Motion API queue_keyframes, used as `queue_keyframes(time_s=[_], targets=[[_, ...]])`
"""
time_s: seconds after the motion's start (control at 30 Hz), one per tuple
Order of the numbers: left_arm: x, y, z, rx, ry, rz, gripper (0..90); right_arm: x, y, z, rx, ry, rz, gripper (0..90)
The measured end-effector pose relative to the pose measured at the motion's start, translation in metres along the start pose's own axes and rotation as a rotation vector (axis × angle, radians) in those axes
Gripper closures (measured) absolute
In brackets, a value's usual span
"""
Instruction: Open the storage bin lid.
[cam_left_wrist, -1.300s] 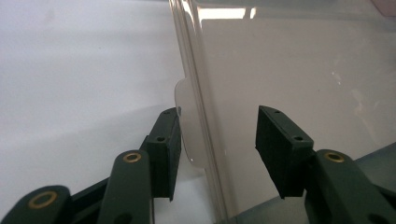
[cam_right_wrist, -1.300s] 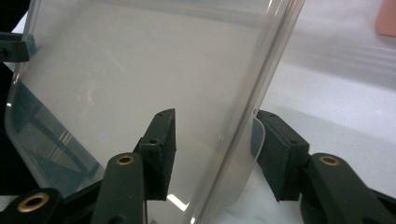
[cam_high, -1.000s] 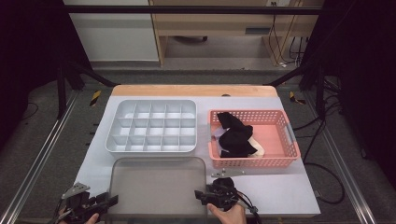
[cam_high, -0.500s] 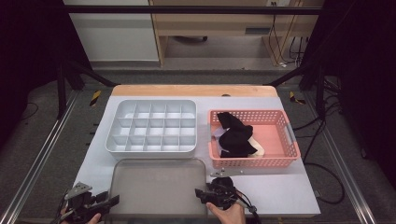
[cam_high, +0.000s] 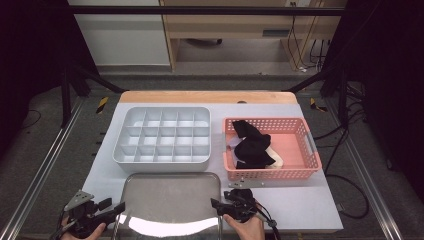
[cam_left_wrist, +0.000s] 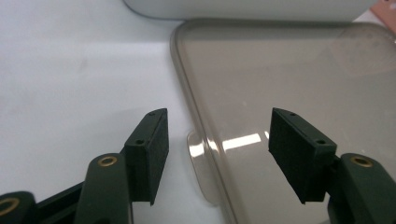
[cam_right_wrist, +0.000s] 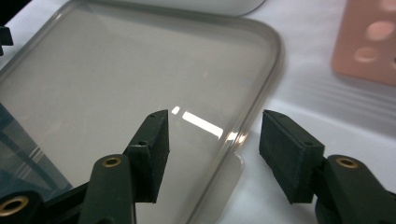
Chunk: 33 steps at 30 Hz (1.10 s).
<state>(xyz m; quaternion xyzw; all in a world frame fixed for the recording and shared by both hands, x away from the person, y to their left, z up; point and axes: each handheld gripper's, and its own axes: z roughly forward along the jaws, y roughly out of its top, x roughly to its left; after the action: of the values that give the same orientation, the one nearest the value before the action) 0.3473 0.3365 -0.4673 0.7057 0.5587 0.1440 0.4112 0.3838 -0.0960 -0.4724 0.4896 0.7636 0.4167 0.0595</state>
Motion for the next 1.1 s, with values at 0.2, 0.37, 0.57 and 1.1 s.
queue_keyframes(time_s=[0.2, 0.37, 0.57, 1.1], targets=[[0.008, 0.009, 0.001, -0.048, -0.026, 0.002, 37.2, -0.003, 0.004, -0.005, -0.058, -0.005, -0.041, 39.6], [0.011, 0.019, 0.004, -0.064, -0.013, 0.031, 35.9, -0.003, 0.009, -0.012, -0.099, 0.002, -0.083, 37.4], [0.010, 0.036, 0.001, -0.083, 0.001, 0.062, 34.8, -0.003, 0.017, -0.020, -0.130, 0.009, -0.146, 36.3], [-0.014, 0.073, 0.012, -0.137, 0.006, 0.094, 32.3, -0.009, 0.043, -0.046, -0.225, 0.016, -0.153, 33.5]])
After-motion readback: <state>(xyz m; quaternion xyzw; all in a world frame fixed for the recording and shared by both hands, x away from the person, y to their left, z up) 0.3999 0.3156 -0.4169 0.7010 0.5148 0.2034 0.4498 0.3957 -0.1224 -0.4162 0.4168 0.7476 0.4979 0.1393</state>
